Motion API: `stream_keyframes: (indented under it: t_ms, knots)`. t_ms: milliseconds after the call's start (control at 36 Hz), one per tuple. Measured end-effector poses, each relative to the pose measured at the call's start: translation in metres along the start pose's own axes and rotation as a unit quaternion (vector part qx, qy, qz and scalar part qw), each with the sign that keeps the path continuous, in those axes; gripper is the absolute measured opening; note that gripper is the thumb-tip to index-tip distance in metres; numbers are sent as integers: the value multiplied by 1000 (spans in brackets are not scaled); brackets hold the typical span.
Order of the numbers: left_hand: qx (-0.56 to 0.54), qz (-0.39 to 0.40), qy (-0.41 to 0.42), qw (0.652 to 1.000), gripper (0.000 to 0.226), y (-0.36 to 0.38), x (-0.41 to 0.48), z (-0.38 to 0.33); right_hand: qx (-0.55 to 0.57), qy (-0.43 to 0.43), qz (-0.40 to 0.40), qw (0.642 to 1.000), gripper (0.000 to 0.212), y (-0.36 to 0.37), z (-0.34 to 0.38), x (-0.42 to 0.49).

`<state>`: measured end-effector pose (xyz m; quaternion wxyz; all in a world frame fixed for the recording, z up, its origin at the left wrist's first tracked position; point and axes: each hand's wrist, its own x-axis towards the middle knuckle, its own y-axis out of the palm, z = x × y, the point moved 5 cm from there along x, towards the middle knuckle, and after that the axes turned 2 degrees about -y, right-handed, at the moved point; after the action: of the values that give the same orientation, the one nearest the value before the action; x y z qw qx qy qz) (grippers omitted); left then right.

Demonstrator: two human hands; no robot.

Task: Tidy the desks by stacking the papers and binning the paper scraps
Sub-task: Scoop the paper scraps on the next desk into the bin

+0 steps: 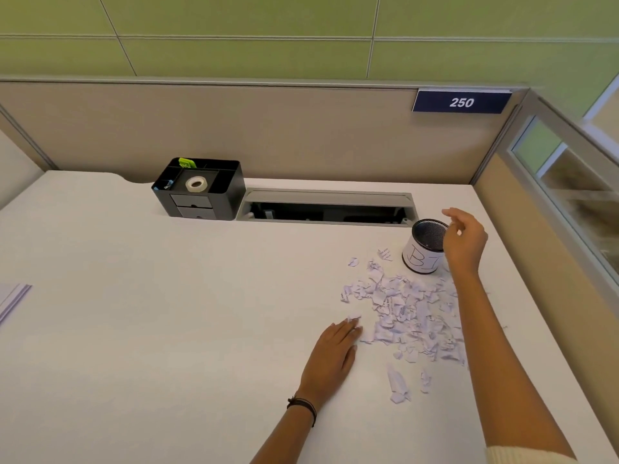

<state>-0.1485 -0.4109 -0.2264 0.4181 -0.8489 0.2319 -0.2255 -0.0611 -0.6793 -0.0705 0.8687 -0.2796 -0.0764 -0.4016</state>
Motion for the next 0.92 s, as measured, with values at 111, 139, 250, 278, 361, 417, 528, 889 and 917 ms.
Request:
stream_keyframes:
  t_ms: [111, 139, 250, 278, 361, 417, 528, 889, 917]
  knots:
    - [3, 0, -3, 1000, 40, 1, 0, 0, 24, -85, -42, 995, 32, -11, 13, -26]
    - [3, 0, -3, 1000, 40, 1, 0, 1, 24, -106, -44, 993, 31, -12, 15, -34]
    - [8, -1, -1, 1000, 41, 1, 0, 1, -9, -186, 23, 982, 29, -5, 11, -67]
    - [9, 0, -1, 1000, 41, 1, 0, 1, -14, -188, 45, 981, 30, -2, 8, -75]
    - [10, 0, 0, 1000, 40, 2, 0, 1, -35, -164, 113, 979, 31, 11, -7, -99]
    - [10, 2, 0, 1000, 40, 2, 0, 1, -62, -139, 175, 973, 29, 23, -23, -111]
    - [9, 4, 0, 1000, 41, 2, 0, 2, -128, -81, 319, 935, 39, 46, -59, -132]
    - [7, 4, 0, 1000, 40, 2, -1, 1, -185, -80, 307, 930, 26, 49, -65, -140]
    - [8, 2, 1, 1000, 40, 2, -1, 1, -178, -72, 303, 933, 24, 50, -63, -139]
